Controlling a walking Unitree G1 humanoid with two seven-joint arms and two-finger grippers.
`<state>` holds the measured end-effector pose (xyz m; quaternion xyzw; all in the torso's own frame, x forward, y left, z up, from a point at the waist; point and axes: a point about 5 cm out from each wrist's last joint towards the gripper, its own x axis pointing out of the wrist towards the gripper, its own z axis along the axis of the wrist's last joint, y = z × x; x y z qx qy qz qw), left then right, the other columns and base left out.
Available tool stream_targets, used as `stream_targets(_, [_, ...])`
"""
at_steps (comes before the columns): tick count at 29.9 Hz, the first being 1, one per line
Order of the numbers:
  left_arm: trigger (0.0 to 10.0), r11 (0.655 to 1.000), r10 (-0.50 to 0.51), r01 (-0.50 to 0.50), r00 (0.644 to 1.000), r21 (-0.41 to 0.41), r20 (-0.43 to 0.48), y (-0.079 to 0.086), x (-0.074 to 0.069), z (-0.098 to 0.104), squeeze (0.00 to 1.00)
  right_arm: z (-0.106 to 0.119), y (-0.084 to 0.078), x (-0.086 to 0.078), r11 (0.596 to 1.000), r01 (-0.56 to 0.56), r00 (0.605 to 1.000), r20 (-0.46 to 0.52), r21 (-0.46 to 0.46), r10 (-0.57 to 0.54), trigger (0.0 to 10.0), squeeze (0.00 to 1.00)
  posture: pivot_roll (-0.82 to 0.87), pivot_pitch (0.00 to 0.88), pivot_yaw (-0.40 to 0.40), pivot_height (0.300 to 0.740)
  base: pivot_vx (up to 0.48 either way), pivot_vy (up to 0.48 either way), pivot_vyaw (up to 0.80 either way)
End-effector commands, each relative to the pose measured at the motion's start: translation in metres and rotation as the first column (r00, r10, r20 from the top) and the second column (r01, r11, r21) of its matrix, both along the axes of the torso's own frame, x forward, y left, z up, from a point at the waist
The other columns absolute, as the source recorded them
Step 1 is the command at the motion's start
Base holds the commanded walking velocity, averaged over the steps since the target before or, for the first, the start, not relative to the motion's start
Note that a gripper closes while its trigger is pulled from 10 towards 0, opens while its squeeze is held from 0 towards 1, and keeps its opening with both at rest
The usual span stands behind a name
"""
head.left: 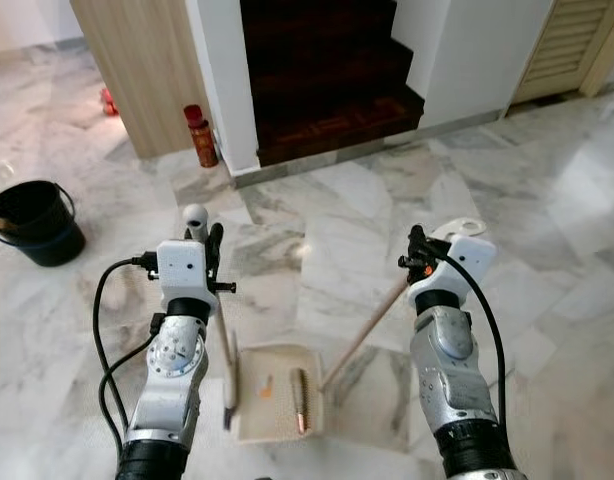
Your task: Sweep floor
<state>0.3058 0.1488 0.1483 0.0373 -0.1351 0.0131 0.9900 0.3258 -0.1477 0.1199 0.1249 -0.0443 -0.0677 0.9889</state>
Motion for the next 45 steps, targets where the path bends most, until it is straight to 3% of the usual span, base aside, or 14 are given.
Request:
stream_targets(1, [10.0,1.000,0.011,-0.010,0.999,-0.013,0.037,0.0040,0.0003,0.0089,0.00,0.0148,0.0076,0.0028,1.000,-0.018,0.998,0.062,0.014,0.017,10.0,0.00,0.09,0.097,0.031,0.740,0.000,0.255,0.45])
stream_targets(45, [10.0,1.000,0.017,-0.016,0.999,-0.009,0.032,0.0051,0.0001,0.0094,0.00,0.0151,0.0097,0.0033,0.999,-0.032,0.998,0.060,0.012,0.031,10.0,0.00,0.10,0.099,0.033,0.740,0.000,0.259,0.01])
